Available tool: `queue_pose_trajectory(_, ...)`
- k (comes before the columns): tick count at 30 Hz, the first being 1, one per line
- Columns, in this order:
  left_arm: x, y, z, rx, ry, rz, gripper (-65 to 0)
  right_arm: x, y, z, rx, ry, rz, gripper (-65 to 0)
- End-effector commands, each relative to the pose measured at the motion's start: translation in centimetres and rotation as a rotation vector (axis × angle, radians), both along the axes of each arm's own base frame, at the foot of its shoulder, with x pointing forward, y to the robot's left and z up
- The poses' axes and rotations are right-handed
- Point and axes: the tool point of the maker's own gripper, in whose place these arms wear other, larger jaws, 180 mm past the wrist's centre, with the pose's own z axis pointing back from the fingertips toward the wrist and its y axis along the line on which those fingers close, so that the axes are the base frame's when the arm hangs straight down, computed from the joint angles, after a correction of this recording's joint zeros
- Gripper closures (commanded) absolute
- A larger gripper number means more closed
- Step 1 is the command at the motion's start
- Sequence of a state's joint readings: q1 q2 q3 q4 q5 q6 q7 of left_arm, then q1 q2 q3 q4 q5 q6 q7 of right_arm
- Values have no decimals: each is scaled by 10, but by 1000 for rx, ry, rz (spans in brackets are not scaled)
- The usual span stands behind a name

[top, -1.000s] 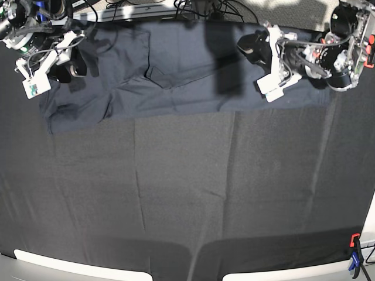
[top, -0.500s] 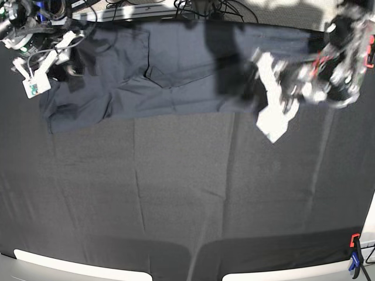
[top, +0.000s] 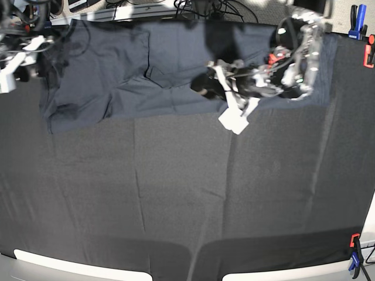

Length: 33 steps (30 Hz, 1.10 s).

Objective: Layout the t-shirt on the table in an organized manner, then fold the t-shirt properly
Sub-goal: 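Fold the grasped side over the shirt's middle with the left gripper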

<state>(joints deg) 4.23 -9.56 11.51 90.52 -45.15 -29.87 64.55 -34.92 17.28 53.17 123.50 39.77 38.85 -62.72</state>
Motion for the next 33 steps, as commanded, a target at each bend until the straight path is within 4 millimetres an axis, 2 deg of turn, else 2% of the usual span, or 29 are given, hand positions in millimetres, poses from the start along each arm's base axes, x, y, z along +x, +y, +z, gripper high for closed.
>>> queue_pose_trajectory(1, 5, -3, 9, -32, -17, 0, -196, 4, 1, 11, -17, -32, 31, -244)
queue_pose_trajectory(7, -9, -3, 2, -5, 38, -48, -196, 2, -5, 13, -29, -32, 14, -244)
queue_pose_trajectory(11, -23, -9, 8, -69, 96, -76, -196, 2, -5, 13, -29, -32, 14, -244)
queue_pose_trajectory(17, -57, -10, -3, -87, 113, -134, -196, 2, -5, 13, -30, -31, 14, -244)
queue_pose_trajectory(25, -72, -7, -10, -66, 153, -161, -196, 2, -5, 13, -30, -32, 14, -244)
queue_pose_trajectory(27, -67, -8, -7, -78, 139, -152, -196, 2, -5, 13, -29, -33, 14, -244)
queue_pose_trajectory(29, -54, -14, 5, -137, 106, -118, -196, 2, -5, 14, -29, -35, 15, -244)
queue_pose_trajectory(33, 0, -26, 39, -277, -50, 47, -196, 2, -5, 14, -29, -35, 15, -244)
